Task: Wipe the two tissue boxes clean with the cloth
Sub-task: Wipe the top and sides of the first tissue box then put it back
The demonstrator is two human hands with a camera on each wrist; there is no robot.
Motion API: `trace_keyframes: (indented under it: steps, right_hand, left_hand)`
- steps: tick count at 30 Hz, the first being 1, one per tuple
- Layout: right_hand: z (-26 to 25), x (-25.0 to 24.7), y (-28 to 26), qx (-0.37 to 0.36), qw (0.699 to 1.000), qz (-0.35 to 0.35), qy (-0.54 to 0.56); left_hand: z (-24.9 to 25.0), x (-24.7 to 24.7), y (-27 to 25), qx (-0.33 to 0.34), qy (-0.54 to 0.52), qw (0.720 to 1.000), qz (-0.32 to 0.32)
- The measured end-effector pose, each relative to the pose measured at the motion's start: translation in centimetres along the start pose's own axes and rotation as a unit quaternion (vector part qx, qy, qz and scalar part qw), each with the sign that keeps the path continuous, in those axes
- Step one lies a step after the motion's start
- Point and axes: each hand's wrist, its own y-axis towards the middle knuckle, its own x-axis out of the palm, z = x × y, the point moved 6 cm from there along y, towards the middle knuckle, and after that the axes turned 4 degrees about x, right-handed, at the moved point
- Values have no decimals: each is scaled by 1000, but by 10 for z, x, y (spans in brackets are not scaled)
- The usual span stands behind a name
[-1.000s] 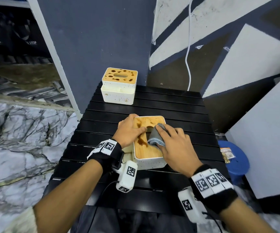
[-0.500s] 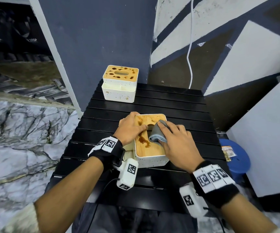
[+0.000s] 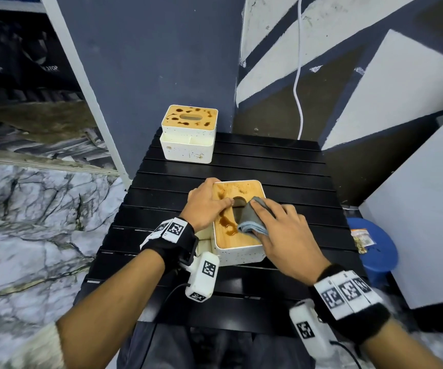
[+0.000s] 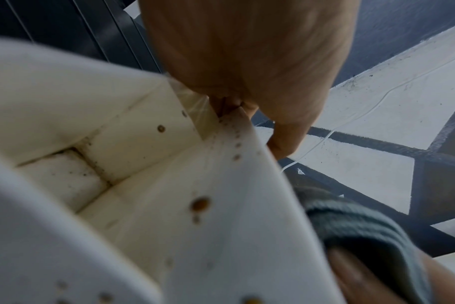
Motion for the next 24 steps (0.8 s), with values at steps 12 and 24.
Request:
trace_keyframes:
  steps: [12, 24]
  right_hand:
    - [-1, 1, -2, 8, 1000, -13, 3]
    - [-3, 1, 15, 42, 999, 11, 17]
  left_hand:
    - [3, -1, 1, 10, 2, 1000, 3]
    - [9, -2, -2, 28, 17, 999, -16]
